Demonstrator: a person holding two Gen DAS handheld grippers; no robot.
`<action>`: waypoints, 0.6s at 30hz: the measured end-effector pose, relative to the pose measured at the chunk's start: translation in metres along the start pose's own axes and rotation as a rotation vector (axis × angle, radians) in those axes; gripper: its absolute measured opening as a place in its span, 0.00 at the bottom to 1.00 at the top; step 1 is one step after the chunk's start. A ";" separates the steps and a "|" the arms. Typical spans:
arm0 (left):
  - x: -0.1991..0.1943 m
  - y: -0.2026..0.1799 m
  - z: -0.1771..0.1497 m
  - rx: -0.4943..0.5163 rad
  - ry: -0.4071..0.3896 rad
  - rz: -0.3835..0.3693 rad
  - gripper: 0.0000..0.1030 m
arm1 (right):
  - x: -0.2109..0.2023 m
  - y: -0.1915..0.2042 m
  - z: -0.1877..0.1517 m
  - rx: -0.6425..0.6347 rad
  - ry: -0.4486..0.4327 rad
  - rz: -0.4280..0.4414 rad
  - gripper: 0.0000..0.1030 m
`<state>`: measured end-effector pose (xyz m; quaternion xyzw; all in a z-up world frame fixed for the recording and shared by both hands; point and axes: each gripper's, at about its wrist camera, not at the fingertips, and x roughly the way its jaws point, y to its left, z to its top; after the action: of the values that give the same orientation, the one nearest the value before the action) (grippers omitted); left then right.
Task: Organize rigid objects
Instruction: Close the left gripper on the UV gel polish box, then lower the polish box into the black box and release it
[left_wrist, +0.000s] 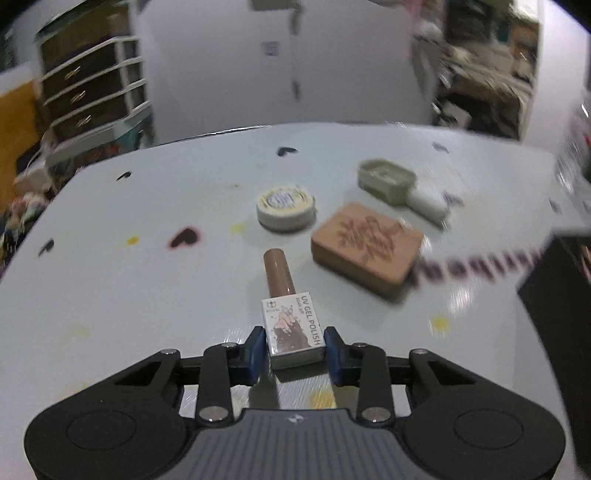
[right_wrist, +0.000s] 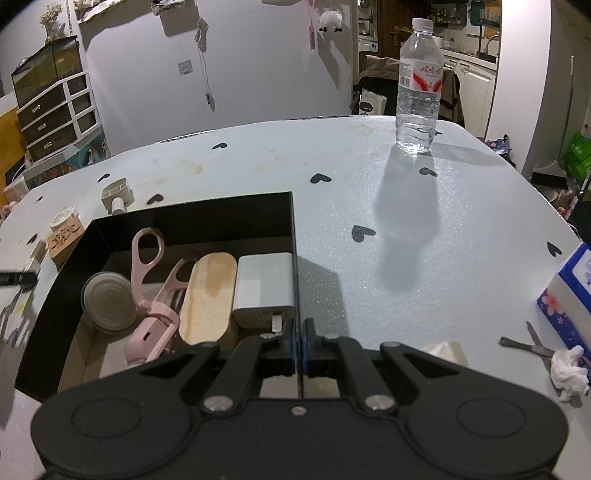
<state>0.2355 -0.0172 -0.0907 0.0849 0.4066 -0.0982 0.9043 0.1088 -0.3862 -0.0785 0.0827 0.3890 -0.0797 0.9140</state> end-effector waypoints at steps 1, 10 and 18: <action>-0.002 0.001 -0.001 0.008 0.010 -0.003 0.35 | 0.000 0.000 0.000 0.000 0.001 0.000 0.04; 0.006 0.009 0.005 -0.114 0.008 0.032 0.40 | -0.002 -0.001 0.000 -0.004 0.001 -0.002 0.03; 0.005 0.015 0.004 -0.201 -0.035 0.021 0.31 | -0.002 0.000 -0.001 -0.002 -0.004 -0.006 0.03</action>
<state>0.2454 -0.0044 -0.0902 -0.0038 0.3977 -0.0486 0.9162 0.1067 -0.3861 -0.0772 0.0802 0.3876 -0.0823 0.9146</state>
